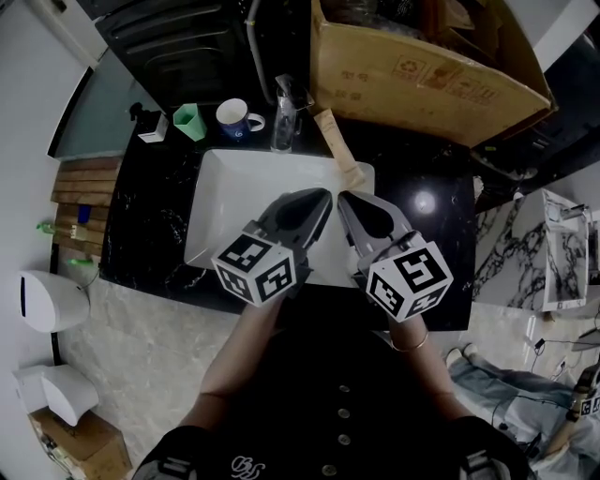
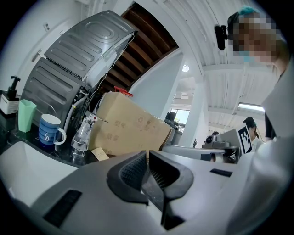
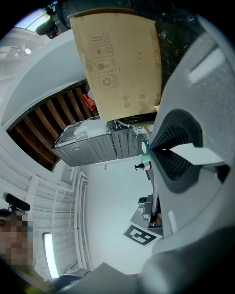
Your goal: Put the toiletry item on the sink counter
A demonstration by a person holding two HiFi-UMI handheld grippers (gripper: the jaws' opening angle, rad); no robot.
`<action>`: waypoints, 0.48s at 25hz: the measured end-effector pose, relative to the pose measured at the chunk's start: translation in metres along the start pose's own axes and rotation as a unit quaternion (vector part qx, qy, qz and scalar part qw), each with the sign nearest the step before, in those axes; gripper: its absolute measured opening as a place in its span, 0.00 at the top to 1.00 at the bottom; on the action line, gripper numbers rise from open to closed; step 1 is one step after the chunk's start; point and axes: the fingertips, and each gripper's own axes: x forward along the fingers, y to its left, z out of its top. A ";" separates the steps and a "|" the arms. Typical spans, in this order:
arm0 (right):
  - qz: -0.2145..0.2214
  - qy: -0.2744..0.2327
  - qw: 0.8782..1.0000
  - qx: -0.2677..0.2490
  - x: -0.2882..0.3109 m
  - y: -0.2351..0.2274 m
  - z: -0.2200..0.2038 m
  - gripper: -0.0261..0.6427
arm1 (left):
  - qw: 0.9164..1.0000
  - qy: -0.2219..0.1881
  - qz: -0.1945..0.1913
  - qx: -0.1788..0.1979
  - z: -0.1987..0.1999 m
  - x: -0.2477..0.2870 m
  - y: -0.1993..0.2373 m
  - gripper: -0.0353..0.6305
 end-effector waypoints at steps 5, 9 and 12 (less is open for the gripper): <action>0.002 0.001 1.000 0.001 0.003 0.001 0.000 0.95 | 1.000 0.002 0.001 -0.005 -0.002 0.001 0.002 0.91; 0.001 0.005 1.000 0.002 0.004 -0.001 -0.003 0.95 | 1.000 0.004 0.000 -0.004 -0.002 0.001 0.002 0.91; 0.000 0.006 1.000 0.003 0.006 -0.001 -0.003 0.95 | 1.000 0.004 0.000 -0.008 -0.003 0.001 0.003 0.91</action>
